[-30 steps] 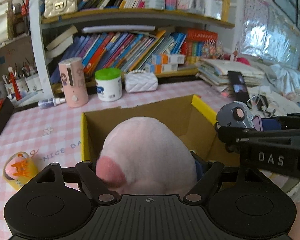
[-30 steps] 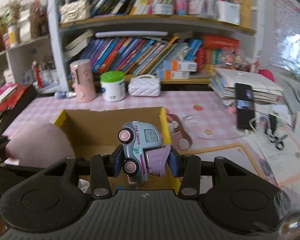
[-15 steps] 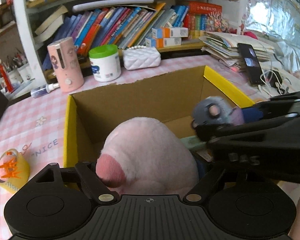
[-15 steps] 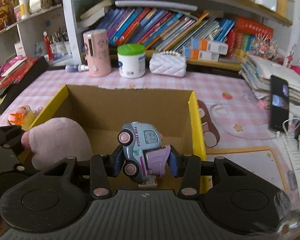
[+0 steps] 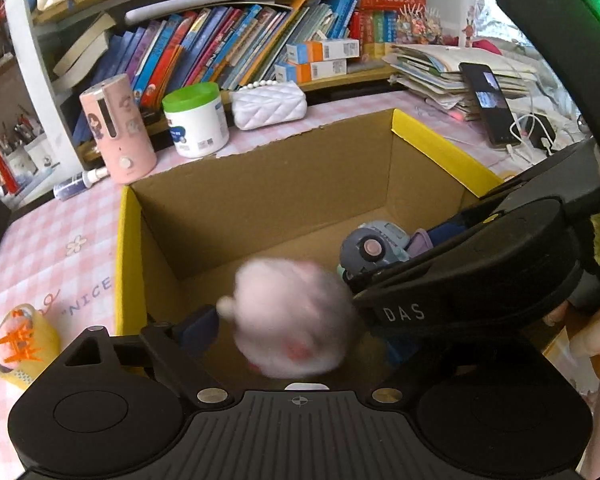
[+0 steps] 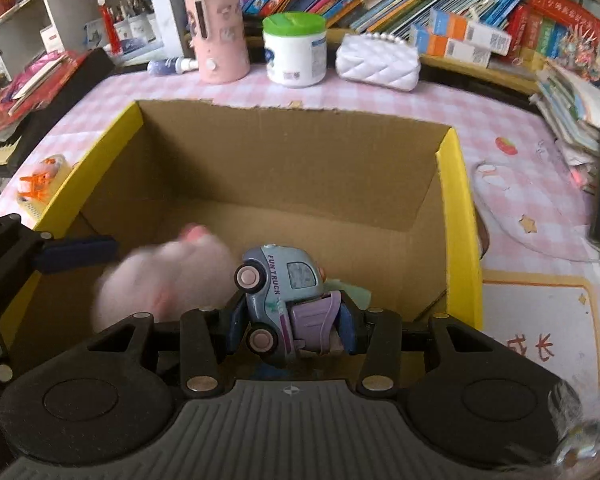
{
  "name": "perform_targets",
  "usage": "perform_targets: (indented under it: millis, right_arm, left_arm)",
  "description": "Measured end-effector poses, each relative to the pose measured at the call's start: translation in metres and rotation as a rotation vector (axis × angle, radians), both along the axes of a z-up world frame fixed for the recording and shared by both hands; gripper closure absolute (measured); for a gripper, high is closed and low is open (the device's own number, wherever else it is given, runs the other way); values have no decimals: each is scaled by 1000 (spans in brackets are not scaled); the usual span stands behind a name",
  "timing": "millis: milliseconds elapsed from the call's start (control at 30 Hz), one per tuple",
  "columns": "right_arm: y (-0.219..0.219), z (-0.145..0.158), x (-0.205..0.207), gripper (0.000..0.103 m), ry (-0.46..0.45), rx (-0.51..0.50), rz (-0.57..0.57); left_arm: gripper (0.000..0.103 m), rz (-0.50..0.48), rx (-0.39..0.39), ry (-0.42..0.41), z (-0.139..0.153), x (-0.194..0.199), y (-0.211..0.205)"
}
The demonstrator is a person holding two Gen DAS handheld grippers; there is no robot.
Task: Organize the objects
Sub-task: 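Open both tools to drop the pig and truck into the yellow box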
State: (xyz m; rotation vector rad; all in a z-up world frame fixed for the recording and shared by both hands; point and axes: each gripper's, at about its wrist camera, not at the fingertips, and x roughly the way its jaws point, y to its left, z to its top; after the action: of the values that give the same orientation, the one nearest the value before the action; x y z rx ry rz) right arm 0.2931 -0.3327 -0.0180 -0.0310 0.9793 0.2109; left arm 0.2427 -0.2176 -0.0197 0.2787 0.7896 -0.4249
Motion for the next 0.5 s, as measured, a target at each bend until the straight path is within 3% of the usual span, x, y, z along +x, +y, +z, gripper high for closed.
perform_targets:
  millis: [200, 500]
  right_arm:
    - [-2, 2, 1, 59, 19, 12, -26]
    - [-6, 34, -35, 53, -137, 45, -92]
  left_arm:
    - [12, 8, -22, -29, 8, -9, 5]
    - [12, 4, -89, -102, 33, -37, 15]
